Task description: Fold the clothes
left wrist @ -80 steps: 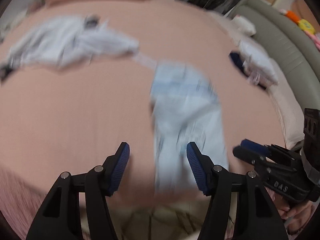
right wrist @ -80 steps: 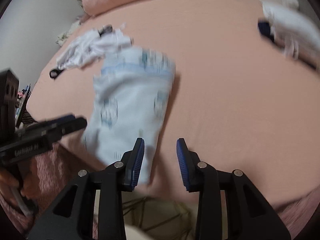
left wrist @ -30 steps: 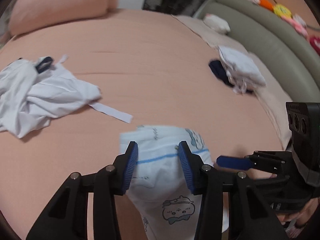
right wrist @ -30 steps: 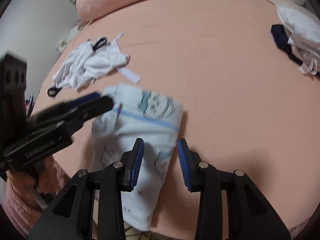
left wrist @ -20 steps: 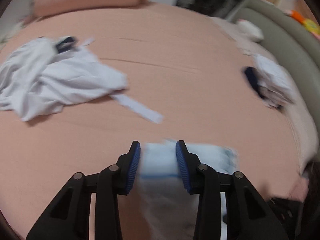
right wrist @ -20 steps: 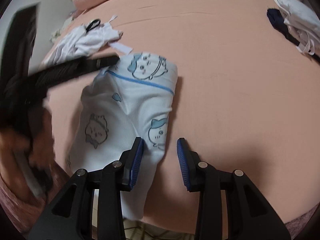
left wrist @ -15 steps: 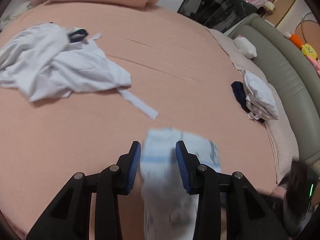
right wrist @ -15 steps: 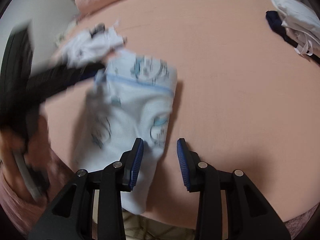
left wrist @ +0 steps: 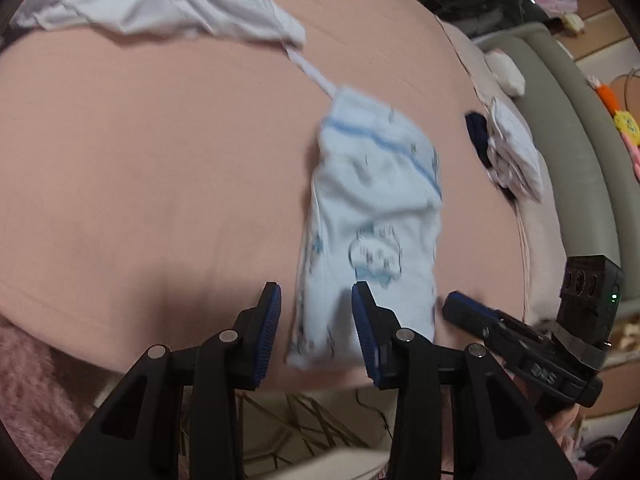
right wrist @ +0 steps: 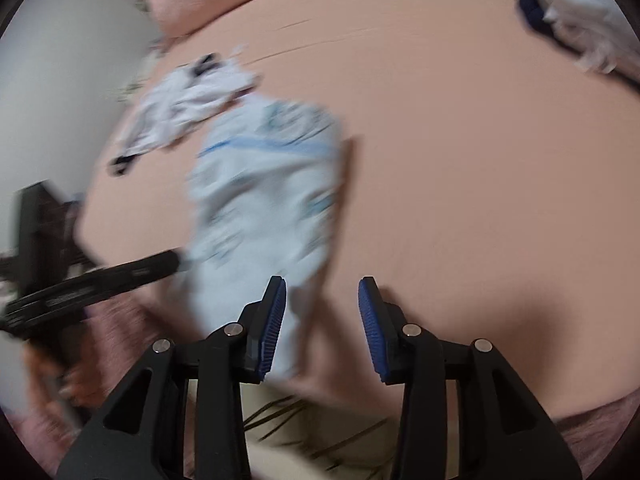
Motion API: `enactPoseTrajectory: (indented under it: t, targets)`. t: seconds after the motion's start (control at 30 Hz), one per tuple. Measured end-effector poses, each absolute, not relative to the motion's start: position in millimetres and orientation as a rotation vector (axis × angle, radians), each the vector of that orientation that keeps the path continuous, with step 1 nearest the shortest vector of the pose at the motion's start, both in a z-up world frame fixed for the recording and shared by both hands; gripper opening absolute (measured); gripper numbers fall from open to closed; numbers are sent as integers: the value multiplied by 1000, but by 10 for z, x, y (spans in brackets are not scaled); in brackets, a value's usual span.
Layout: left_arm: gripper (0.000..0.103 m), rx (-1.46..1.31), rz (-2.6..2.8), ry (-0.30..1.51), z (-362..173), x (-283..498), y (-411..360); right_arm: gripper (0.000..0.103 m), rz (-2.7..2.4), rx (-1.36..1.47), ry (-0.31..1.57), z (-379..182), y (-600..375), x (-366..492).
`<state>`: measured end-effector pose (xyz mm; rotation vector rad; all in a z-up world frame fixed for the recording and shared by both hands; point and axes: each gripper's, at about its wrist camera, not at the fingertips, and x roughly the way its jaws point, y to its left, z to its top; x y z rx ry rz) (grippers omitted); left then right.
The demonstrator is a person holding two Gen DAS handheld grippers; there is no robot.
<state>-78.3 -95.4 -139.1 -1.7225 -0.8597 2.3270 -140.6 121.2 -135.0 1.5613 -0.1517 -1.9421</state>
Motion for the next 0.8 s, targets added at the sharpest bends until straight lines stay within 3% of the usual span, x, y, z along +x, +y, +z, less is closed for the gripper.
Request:
enactPoseTrajectory:
  t: [0.23,0.3,0.37,0.47,0.6,0.7,0.77,0.8]
  targets:
    - [39,-1703,2250,-970,-1538,-628,-919,41,-1936,1606,-14,-1545,987,-1144]
    - [27,-1702,2242,-971,-1542,-588,-862,22,-1887,1600,-53,-1555,914,-1147]
    - [17,-1705,2272,-955,-1512,-554,-774,17,-1898,1601,-67,-1587,913,-1144]
    - [15,-1689,2237,-945,-1453,-551,-598,12,-1946,1574,-87,-1494,1035,-1175]
    - [16,-1677,2013,-890,-1487,-613,-124,11,-2243,1460,-26,-1104,1332,-1271]
    - [18,-1695,2014,-814,-1468,-598,-37,13,-2349,1438,-162,-887,1578,-1341]
    - [32,-1685,2051,-816,-1430,-589,-146,16,-2347,1467,-239,-874,1685,-1317]
    - [33,-1670,2079,-858,-1413,-601,-258,22,-2308,1494,-264,-928,1703,-1288]
